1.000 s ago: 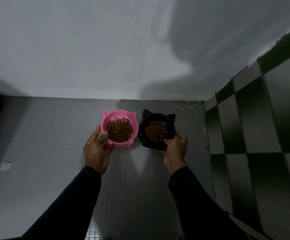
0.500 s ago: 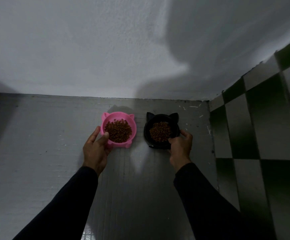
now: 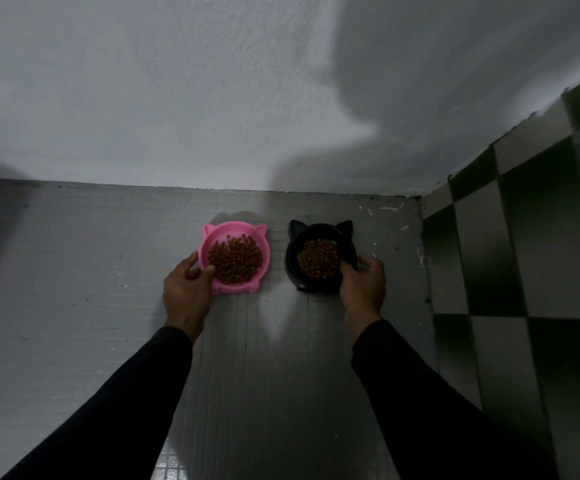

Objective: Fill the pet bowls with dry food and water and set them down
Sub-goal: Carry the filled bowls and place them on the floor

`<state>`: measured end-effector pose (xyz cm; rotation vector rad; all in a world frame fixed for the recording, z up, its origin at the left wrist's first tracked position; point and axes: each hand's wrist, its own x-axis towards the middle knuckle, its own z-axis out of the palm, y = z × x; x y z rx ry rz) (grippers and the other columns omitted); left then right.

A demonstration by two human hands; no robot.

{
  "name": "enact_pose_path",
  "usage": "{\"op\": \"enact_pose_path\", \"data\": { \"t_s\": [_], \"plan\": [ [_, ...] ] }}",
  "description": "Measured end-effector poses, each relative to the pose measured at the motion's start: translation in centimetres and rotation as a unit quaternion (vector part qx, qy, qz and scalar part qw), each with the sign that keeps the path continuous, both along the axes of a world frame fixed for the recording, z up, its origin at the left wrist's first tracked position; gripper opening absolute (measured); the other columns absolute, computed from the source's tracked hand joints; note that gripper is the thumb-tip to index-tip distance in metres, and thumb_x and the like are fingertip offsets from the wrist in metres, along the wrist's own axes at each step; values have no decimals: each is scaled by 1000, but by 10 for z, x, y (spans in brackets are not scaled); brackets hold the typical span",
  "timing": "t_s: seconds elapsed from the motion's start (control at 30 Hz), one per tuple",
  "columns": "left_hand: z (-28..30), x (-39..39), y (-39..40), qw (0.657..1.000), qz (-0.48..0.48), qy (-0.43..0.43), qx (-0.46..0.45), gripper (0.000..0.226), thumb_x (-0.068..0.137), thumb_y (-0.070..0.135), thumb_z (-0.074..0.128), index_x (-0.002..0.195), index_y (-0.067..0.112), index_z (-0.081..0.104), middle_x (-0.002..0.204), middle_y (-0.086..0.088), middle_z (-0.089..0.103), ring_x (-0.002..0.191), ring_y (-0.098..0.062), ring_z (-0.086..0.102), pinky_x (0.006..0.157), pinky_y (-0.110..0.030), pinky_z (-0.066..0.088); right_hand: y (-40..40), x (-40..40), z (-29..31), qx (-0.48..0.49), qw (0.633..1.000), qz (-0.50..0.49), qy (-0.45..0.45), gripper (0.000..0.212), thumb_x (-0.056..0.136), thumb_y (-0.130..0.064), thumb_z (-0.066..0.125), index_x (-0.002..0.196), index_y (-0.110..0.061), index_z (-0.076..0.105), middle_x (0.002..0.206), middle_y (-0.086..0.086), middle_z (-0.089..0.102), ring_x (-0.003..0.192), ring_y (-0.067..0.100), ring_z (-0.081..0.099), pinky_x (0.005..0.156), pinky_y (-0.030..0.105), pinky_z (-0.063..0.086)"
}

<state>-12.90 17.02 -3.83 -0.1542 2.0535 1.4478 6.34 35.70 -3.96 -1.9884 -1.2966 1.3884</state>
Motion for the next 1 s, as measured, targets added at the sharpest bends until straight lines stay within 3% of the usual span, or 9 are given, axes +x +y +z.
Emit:
{"op": "enact_pose_path", "data": {
  "t_s": [0.13, 0.3, 0.47, 0.6, 0.7, 0.83, 1.0],
  "plan": [
    [-5, -4, 3, 999, 18, 18, -32, 49, 93, 9, 73, 140, 11, 61, 123, -15, 72, 109, -28, 71, 98, -54, 57, 7, 5, -2, 17, 997, 18, -72, 37, 90, -17, 69, 127, -13, 64, 125, 8, 67, 108, 26, 63, 89, 30, 50],
    [-5, -8, 6, 998, 29, 23, -56, 50, 90, 11, 77, 138, 10, 62, 124, -15, 72, 107, -28, 72, 95, -54, 59, 17, 12, -4, 39, 995, 8, -92, 27, 92, -15, 68, 118, -11, 73, 111, 7, 73, 85, 15, 57, 79, 22, 43],
    [-5, -8, 9, 996, 47, 31, -74, 55, 88, 11, 79, 140, 8, 60, 126, -18, 71, 106, -29, 72, 94, -52, 60, 23, 16, -4, 31, 995, 11, -90, 24, 91, -11, 66, 114, -11, 75, 94, -7, 66, 81, 16, 59, 76, 21, 44],
    [-4, -8, 11, 994, 47, 44, -93, 53, 86, 10, 80, 137, 7, 63, 126, -17, 71, 105, -28, 72, 94, -50, 60, 22, 17, -4, 38, 993, 41, -101, 23, 91, -10, 64, 110, -12, 77, 91, -3, 70, 79, 17, 63, 67, 16, 42],
    [-4, -8, 13, 992, 29, 53, -109, 49, 88, 11, 79, 134, 7, 66, 123, -15, 73, 104, -25, 73, 94, -48, 60, 21, 18, -4, 38, 994, 43, -97, 27, 92, -10, 63, 117, -12, 74, 103, 4, 73, 84, 16, 60, 78, 21, 45],
    [-2, -6, 16, 986, 19, 85, -140, 44, 90, 12, 77, 132, 7, 68, 121, -17, 73, 100, -21, 70, 94, -33, 56, 19, 17, -3, 44, 993, 42, -101, 27, 93, -10, 62, 117, -11, 74, 110, 8, 74, 87, 18, 61, 79, 21, 45],
    [4, -2, 14, 981, -9, 102, -162, 46, 94, 17, 73, 137, 5, 63, 124, -18, 72, 111, -27, 68, 95, -30, 50, 16, 19, -1, 30, 993, 51, -102, 39, 99, -10, 58, 137, -10, 62, 135, 10, 64, 119, 27, 62, 101, 29, 49]
  ]
}}
